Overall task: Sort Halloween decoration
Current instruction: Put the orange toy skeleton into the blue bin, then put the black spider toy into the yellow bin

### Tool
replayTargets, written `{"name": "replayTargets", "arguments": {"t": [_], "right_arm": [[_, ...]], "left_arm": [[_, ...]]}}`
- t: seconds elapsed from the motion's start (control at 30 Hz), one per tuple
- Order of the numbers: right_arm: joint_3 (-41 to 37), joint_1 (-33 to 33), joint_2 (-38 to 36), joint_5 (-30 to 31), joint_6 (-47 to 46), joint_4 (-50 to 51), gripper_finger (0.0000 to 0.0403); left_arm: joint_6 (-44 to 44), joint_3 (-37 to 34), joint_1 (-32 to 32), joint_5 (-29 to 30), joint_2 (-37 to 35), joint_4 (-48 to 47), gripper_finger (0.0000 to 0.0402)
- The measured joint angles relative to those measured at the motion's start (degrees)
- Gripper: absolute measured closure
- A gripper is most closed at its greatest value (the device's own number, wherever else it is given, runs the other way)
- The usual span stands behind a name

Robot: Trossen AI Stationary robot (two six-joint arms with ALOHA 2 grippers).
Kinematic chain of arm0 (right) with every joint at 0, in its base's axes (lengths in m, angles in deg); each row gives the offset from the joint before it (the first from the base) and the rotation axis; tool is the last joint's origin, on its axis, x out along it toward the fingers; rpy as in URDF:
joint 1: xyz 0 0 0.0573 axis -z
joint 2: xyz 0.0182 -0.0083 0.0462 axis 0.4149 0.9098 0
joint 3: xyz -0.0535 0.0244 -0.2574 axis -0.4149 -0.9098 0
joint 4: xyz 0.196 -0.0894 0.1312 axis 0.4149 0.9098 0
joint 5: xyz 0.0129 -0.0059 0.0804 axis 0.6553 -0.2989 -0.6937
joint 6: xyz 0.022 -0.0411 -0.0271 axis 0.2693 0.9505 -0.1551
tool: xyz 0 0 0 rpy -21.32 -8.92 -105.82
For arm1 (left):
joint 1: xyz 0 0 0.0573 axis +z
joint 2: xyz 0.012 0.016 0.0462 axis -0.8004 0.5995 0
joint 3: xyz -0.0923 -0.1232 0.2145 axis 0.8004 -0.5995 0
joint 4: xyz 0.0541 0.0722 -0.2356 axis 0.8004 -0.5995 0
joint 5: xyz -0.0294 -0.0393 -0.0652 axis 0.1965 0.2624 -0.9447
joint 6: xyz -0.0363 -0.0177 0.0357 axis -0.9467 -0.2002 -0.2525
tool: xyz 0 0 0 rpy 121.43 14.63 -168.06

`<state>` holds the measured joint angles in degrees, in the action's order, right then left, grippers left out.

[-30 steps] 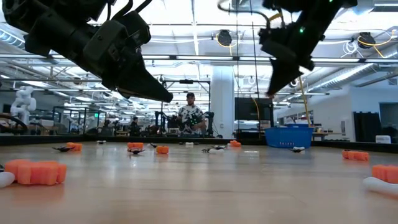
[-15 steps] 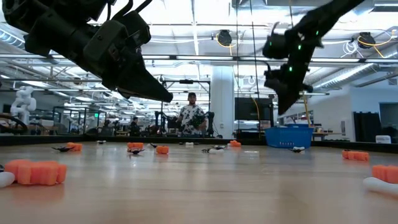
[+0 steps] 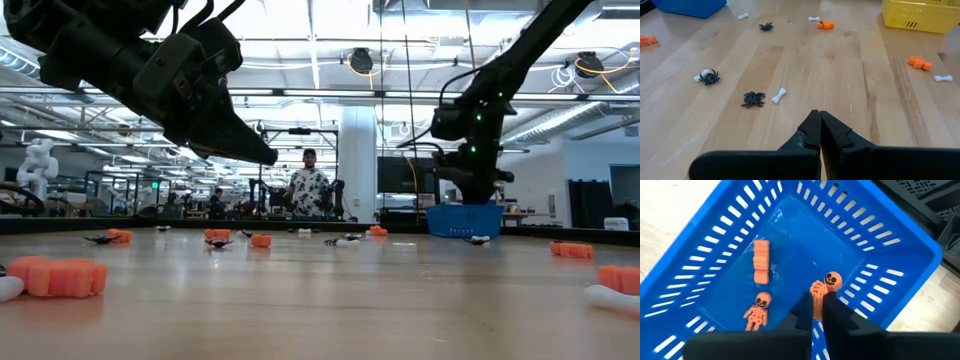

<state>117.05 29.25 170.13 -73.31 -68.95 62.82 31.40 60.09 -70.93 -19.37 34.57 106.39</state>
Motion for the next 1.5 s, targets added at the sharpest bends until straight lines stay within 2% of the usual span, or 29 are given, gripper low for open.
{"name": "replayTargets", "arguments": {"t": [0.13, 0.4, 0.5, 0.57, 0.67, 0.83, 0.9, 1.1, 1.3, 1.5], "right_arm": [[0.0, 0.2, 0.0, 0.0, 0.0, 0.1, 0.0371], [0.0, 0.2, -3.9, 0.1, 0.1, 0.5, 0.0274], [0.0, -0.3, -7.3, 0.1, -0.3, 2.9, 0.0261], [0.0, -1.3, -10.2, 0.1, -0.3, 4.2, 0.0268], [0.0, -4.1, -15.6, 0.0, -0.1, 4.4, 0.0301], [-4.4, -10.5, -25.8, 0.0, -0.1, -3.3, 0.0378], [-7.4, -13.2, -29.2, -0.1, -0.9, -6.8, 0.0396], [-18.2, -21.5, -35.3, 0.0, -3.4, -20.7, 0.0390], [-27.7, -29.1, -36.5, 0.1, -3.7, -40.2, 0.0401], [-31.1, -35.7, -36.5, 0.2, -1.6, -50.2, 0.0401]], "left_arm": [[0.0, 0.0, 0.0, -1.4, 0.0, -0.5, 0.0400], [0.0, 0.0, 0.0, -2.4, 0.0, -1.1, 0.0400], [0.2, 0.0, 0.1, -2.4, 0.0, -2.2, 0.0400], [0.1, 0.0, 0.2, -2.4, 0.0, -2.1, 0.0400], [0.1, 0.0, 0.5, -2.4, 0.0, -2.1, 0.0400], [0.0, 0.0, 0.5, -2.4, 0.0, -1.9, 0.0400], [0.0, 0.0, 0.5, -2.6, 0.0, -1.9, 0.0400], [0.4, 3.0, 0.4, -11.1, 0.0, -5.3, 0.0400], [2.0, 8.1, -0.7, -11.5, 0.0, -17.7, 0.0400], [1.9, 13.1, -2.3, -14.0, 0.0, -28.4, 0.0400]]}}
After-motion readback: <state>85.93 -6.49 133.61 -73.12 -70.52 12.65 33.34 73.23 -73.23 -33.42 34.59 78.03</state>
